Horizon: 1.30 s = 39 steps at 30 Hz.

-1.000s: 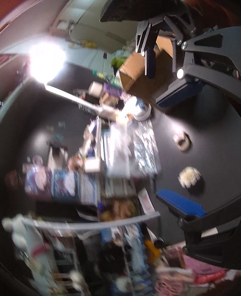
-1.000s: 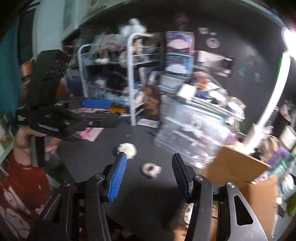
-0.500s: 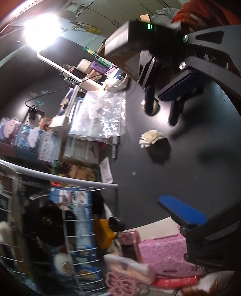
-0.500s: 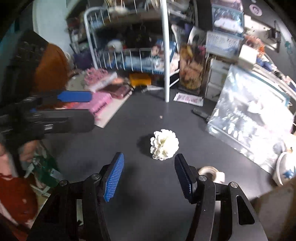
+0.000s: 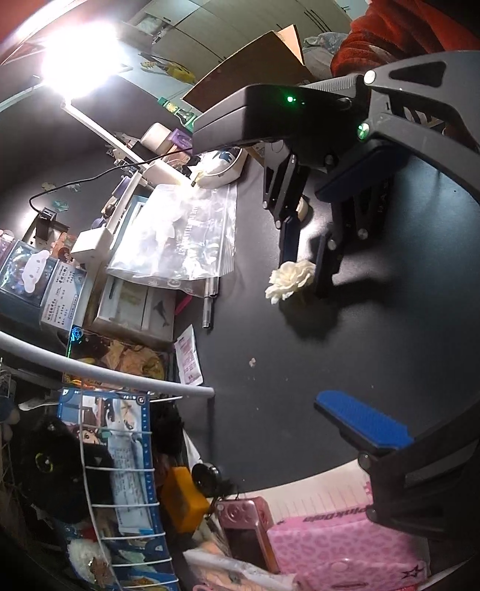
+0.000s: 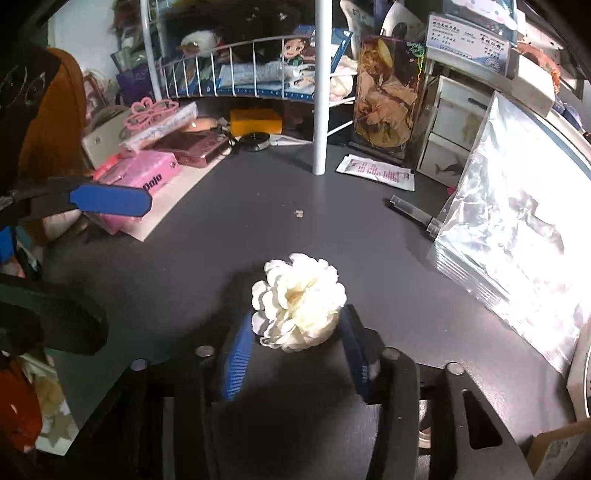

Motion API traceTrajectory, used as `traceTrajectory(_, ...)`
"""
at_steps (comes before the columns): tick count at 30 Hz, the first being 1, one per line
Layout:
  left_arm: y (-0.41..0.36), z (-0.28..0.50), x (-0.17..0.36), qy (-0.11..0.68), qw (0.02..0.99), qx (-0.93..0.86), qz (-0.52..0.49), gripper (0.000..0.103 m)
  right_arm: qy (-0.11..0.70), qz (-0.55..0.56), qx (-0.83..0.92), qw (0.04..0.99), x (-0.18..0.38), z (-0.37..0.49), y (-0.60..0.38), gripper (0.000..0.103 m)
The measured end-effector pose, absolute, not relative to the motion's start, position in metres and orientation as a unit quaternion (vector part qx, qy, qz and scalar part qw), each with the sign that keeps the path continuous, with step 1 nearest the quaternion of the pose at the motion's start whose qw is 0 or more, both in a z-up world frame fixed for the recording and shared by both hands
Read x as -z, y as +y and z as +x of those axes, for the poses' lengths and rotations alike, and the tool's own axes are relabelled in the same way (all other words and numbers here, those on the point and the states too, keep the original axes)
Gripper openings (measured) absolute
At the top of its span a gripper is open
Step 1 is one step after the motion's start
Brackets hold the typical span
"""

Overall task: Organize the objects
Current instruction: 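Move the right gripper back to the white flower on the desk, then grasp the white flower with the right gripper, then carry the white flower into the box and open the right gripper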

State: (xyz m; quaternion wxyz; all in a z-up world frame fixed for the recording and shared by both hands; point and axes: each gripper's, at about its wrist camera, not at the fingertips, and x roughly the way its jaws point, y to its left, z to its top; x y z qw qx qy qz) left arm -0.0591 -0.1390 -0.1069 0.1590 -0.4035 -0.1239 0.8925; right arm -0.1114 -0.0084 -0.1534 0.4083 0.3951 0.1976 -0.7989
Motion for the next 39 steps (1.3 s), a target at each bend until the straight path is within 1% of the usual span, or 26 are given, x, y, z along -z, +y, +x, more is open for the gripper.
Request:
traceTrajectory(1, -0.139, -0.06, 0.107, -0.125, 0.159, -0.892, -0.404, 0.101, 0.199, 0.396, 0.799, 0.407, 0.153, -0.112, -0.008, 0.027)
traceTrajectory(2, -0.138, -0.061, 0.107, -0.127, 0.16, -0.891, -0.404, 0.101, 0.199, 0.396, 0.799, 0.407, 0.153, -0.112, -0.008, 0.023)
traceTrajectory(3, -0.139, -0.061, 0.107, -0.126, 0.161, -0.891, -0.404, 0.101, 0.198, 0.396, 0.798, 0.409, 0.152, -0.112, -0.007, 0.021)
traceTrajectory(8, -0.131, -0.063, 0.105, -0.134, 0.176, -0.887, -0.405, 0.1, 0.199, 0.384, 0.801, 0.413, 0.144, -0.102, -0.002, 0.02)
traceTrajectory(10, -0.126, -0.061, 0.101, -0.137, 0.19, -0.885, -0.403, 0.091, 0.195, 0.379, 0.8, 0.422, 0.136, -0.093, 0.002, 0.02)
traceTrajectory(12, -0.121, -0.059, 0.096, -0.139, 0.203, -0.883, -0.399, 0.071, 0.193, 0.369, 0.8, 0.431, 0.125, -0.082, 0.007, 0.02)
traceTrajectory(13, -0.115, -0.056, 0.091, -0.135, 0.211, -0.884, -0.395, 0.065, 0.191, 0.365, 0.8, 0.436, 0.119, -0.077, 0.009, 0.02)
traceTrajectory(14, -0.112, -0.054, 0.087, -0.131, 0.216, -0.885, -0.391, 0.056, 0.19, 0.359, 0.801, 0.439, 0.113, -0.071, 0.01, 0.02)
traceTrajectory(15, -0.109, -0.052, 0.083, -0.129, 0.222, -0.885, -0.387, 0.052, 0.191, 0.349, 0.804, 0.443, 0.105, -0.064, 0.012, 0.02)
traceTrajectory(17, -0.1, -0.046, 0.071, -0.124, 0.237, -0.887, -0.377, 0.05, 0.194, 0.33, 0.809, 0.447, 0.09, -0.052, 0.018, 0.02)
traceTrajectory(20, -0.086, -0.038, 0.052, -0.108, 0.25, -0.892, -0.361, 0.035, 0.199, 0.302, 0.817, 0.45, 0.069, -0.035, 0.027, 0.02)
traceTrajectory(23, -0.07, -0.032, 0.03, -0.096, 0.269, -0.895, -0.343, 0.026, 0.199, 0.275, 0.83, 0.443, 0.047, -0.023, 0.04, 0.018)
traceTrajectory(31, -0.009, -0.031, -0.021, -0.058, 0.305, -0.901, -0.301, 0.026, 0.199, 0.231, 0.857, 0.414, -0.004, -0.007, 0.095, 0.018)
traceTrajectory(35, 0.03, -0.044, -0.037, -0.043, 0.332, -0.895, -0.295, 0.026, 0.194, 0.224, 0.875, 0.384, -0.023, -0.009, 0.136, 0.018)
traceTrajectory(39, 0.074, -0.063, -0.044, -0.026, 0.361, -0.881, -0.305, 0.026, 0.189, 0.233, 0.886, 0.353, -0.031, -0.02, 0.173, 0.018)
